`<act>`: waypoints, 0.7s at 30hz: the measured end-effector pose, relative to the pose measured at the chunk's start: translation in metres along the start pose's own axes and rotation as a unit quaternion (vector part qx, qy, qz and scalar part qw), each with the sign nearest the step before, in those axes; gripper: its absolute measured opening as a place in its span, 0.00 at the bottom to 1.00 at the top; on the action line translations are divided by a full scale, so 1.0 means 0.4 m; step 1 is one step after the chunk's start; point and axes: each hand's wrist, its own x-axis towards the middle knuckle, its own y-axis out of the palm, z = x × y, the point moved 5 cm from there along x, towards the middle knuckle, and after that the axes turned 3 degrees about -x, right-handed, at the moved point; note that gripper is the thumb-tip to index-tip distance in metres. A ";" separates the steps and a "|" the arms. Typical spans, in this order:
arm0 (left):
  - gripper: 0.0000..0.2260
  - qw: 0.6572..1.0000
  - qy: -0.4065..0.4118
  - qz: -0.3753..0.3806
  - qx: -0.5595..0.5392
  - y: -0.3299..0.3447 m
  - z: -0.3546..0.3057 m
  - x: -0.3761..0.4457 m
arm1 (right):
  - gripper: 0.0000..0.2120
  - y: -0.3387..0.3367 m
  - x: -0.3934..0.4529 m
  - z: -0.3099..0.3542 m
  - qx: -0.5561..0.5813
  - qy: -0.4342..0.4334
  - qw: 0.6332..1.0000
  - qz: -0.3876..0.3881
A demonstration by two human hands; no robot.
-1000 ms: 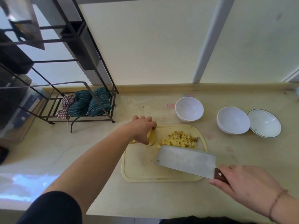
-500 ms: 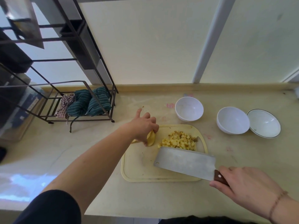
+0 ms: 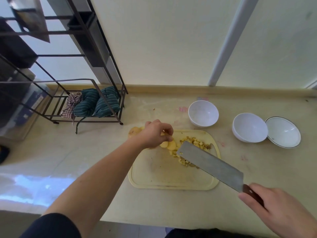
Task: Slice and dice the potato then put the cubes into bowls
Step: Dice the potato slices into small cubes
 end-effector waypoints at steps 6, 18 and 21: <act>0.05 1.000 -0.005 -0.021 0.017 0.004 -0.004 0.017 | 0.35 -0.012 -0.015 -0.004 0.075 0.034 0.997 -0.009; 0.10 1.000 0.005 0.001 -0.027 -0.033 -0.018 0.038 | 0.37 -0.050 -0.020 0.009 0.143 0.077 0.987 0.008; 0.10 0.991 -0.011 -0.043 -0.127 -0.035 -0.009 0.013 | 0.40 -0.062 -0.016 0.020 0.171 0.093 0.981 0.017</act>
